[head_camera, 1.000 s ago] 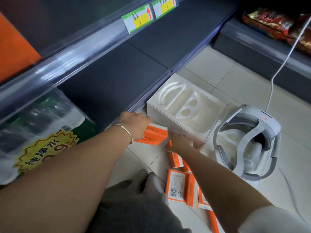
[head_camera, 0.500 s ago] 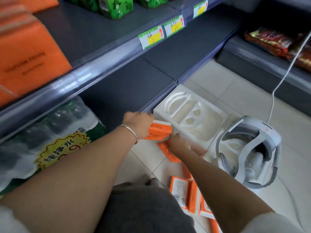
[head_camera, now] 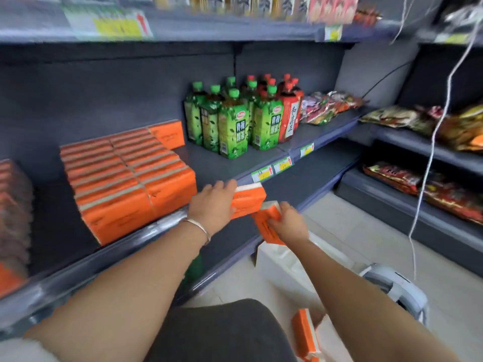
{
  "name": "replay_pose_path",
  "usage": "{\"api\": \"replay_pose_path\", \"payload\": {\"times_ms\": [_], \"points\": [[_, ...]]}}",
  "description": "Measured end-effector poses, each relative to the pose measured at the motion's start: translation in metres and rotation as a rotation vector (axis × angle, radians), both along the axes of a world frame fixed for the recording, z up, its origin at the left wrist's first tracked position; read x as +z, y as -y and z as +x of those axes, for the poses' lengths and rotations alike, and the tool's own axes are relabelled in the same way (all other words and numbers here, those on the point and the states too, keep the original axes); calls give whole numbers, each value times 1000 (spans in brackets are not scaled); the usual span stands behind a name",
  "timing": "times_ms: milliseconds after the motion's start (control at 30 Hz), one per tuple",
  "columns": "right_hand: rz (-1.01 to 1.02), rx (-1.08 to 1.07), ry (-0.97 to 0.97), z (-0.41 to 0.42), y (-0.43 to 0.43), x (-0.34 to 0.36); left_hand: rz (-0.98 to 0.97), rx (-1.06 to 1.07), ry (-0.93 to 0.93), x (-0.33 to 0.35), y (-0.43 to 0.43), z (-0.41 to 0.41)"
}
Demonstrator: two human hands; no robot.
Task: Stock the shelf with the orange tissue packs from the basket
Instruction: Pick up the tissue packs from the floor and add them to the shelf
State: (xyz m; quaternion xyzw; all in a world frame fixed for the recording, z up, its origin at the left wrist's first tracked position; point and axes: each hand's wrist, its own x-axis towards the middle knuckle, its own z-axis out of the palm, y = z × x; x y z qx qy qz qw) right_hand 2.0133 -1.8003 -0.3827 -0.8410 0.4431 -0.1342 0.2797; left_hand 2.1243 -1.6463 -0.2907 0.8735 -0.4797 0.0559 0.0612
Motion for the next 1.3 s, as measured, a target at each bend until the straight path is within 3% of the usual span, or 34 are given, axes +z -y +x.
{"api": "replay_pose_path", "payload": {"times_ms": [367,600,867,1000,1167,1300], "points": [[-259,113,366,84,-21,122,-386,135,3,90,-29,79],[-396,354,273,177,-4,128,-474,296,-40,103,-15,168],[-572,611,-87,303,15,105,-417,385,171,74,3,255],[-587,706,-165,346,10,96,-454,433,206,66,5,279],[-532,751,-27,384,8,91,-475,419,193,63,8,296],[-651,527,101,389,15,81,-479,396,185,59,9,305]]}}
